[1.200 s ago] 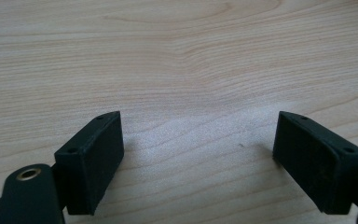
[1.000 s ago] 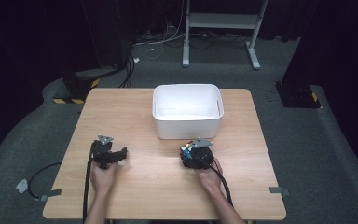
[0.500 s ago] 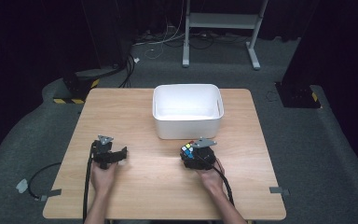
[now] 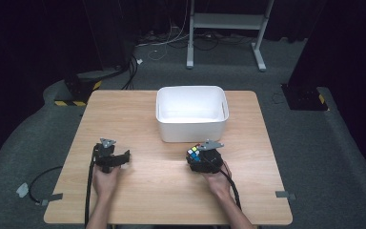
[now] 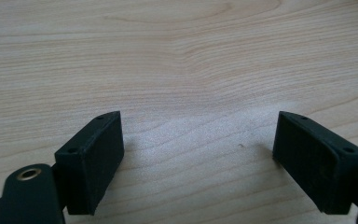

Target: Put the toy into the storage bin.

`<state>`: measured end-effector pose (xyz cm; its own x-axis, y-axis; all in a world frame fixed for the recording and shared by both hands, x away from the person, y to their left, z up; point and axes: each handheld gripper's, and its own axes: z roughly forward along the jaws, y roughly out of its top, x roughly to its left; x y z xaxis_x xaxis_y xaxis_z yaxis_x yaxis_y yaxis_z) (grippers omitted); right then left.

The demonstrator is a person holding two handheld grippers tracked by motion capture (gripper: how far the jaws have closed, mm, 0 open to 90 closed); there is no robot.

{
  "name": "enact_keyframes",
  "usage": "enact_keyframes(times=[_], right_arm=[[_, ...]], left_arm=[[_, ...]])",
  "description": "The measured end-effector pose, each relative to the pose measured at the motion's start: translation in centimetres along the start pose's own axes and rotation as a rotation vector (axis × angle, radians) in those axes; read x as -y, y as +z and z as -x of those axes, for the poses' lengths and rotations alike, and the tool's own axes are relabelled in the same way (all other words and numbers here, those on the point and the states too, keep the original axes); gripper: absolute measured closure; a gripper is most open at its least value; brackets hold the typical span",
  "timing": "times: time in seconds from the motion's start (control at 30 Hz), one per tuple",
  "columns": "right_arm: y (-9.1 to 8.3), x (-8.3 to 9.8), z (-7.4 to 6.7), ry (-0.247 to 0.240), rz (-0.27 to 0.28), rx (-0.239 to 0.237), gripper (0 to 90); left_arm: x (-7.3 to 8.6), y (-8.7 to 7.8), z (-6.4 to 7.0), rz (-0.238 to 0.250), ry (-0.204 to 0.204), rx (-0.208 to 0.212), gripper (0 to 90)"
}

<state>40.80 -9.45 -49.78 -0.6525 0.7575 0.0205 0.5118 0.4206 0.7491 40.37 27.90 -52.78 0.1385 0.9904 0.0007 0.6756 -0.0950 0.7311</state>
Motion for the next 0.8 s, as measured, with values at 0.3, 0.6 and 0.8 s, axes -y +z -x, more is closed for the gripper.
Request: enact_keyframes(times=[0.3, 0.6, 0.8], right_arm=[[-1.0, 0.2, 0.6, -0.009, -0.011, 0.005, 33.8], [-1.4, 0.2, 0.6, -0.019, -0.019, 0.003, 33.8], [-1.8, 0.1, 0.5, -0.036, -0.016, 0.0, 33.8]], left_arm=[[0.0, 0.0, 0.0, 0.0, 0.0, 0.0, 16.5], [0.0, 0.0, 0.0, 0.0, 0.0, 0.0, 16.5], [0.0, 0.0, 0.0, 0.0, 0.0, 0.0, 16.6]])
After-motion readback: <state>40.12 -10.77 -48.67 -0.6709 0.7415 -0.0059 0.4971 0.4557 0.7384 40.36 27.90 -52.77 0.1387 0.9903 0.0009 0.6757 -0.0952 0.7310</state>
